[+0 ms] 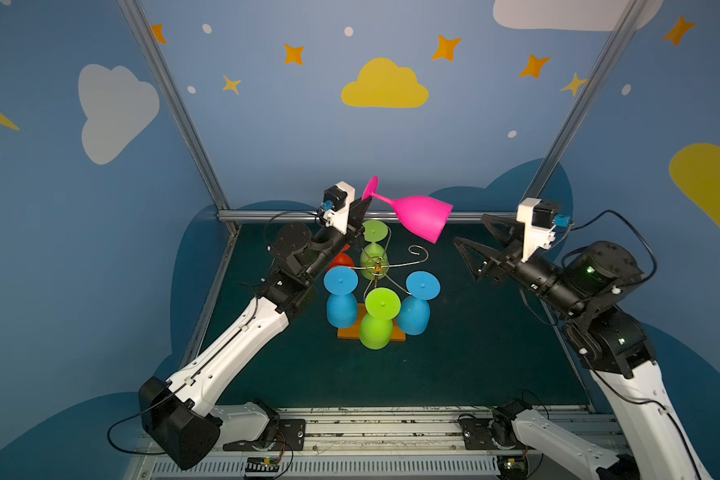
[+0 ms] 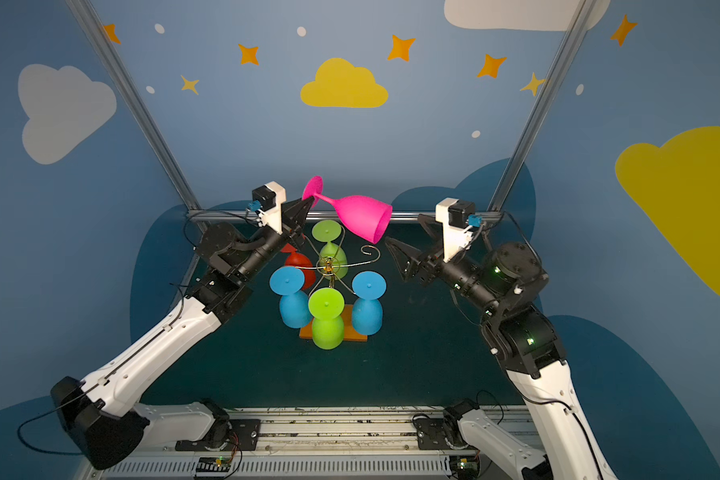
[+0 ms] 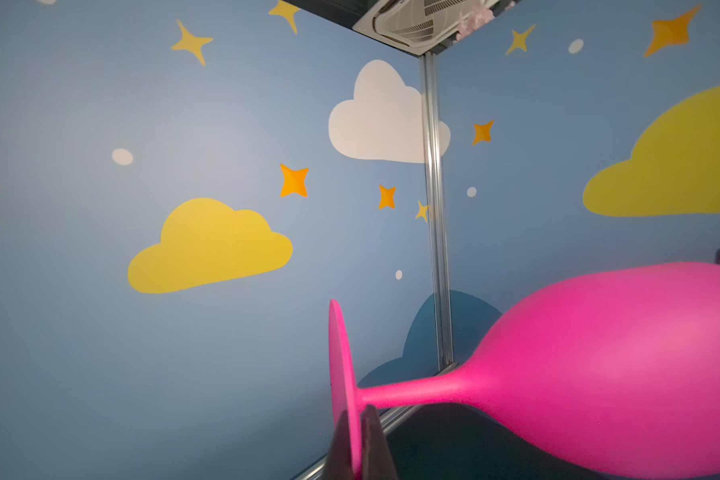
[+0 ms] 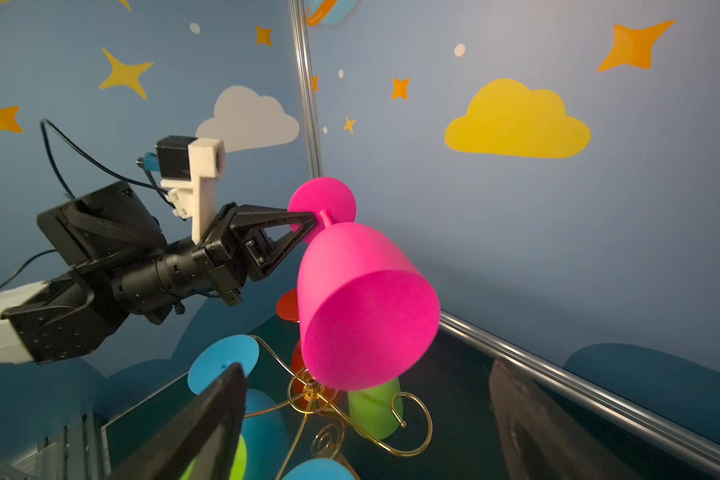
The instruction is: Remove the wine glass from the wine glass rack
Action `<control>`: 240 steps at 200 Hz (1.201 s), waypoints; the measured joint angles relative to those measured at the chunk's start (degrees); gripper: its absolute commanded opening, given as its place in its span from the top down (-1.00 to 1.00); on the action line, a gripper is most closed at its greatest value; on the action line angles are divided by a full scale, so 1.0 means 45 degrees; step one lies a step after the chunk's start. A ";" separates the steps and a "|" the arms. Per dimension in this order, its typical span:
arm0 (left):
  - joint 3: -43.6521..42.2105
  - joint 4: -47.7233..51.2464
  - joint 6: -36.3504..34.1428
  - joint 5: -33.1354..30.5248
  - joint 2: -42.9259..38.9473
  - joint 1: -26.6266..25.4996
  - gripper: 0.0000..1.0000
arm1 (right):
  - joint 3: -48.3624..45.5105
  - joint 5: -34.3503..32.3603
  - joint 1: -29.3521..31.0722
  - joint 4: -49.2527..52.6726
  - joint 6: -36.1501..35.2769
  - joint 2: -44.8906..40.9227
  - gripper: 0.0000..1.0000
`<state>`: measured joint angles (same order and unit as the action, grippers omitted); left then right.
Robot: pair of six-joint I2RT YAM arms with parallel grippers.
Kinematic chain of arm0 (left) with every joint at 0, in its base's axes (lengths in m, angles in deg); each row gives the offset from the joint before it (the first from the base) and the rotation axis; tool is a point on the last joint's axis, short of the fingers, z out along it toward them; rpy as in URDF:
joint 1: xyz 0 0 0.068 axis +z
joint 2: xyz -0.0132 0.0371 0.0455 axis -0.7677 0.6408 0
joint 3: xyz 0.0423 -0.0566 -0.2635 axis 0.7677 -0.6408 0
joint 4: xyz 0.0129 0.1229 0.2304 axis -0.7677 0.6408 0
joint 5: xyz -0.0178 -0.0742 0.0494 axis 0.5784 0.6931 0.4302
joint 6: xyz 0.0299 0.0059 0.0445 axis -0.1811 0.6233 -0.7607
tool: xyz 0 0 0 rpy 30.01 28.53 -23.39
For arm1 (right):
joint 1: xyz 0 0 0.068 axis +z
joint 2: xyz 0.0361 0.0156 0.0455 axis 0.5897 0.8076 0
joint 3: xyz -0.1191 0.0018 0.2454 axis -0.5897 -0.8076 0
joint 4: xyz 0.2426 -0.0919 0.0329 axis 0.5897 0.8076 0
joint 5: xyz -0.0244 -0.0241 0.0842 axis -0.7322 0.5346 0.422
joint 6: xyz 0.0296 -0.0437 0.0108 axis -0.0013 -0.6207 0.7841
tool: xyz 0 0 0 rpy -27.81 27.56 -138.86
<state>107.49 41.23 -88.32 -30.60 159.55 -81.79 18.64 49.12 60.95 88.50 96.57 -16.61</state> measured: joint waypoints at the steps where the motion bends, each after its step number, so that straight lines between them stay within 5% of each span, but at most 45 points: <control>1: -0.0005 0.0000 0.0068 0.0010 -0.0010 0.0024 0.94 | -0.0005 0.0010 -0.0019 -0.0015 0.0015 -0.0015 -0.73; 59: -0.0073 0.0321 0.1948 0.1297 -0.0175 0.0223 0.94 | -0.0219 0.1282 -0.0826 -0.0563 0.1486 0.0510 -0.44; 137: -0.0185 0.0656 0.2516 0.2215 -0.0204 0.0248 0.94 | -0.0209 0.2181 -0.0894 -0.1107 0.2511 0.1982 -0.02; 224: -0.0185 0.0777 0.2501 0.2191 -0.0151 0.0291 0.94 | -0.0058 0.3186 -0.0889 -0.1783 0.3521 0.2613 1.00; 240: -0.0185 0.0782 0.2482 0.2147 -0.0146 0.0291 0.94 | 0.0010 0.3191 -0.0894 -0.1758 0.3648 0.2710 1.00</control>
<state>106.66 44.75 -77.15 -20.94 158.89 -80.48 18.69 63.48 56.93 80.59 112.99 -4.41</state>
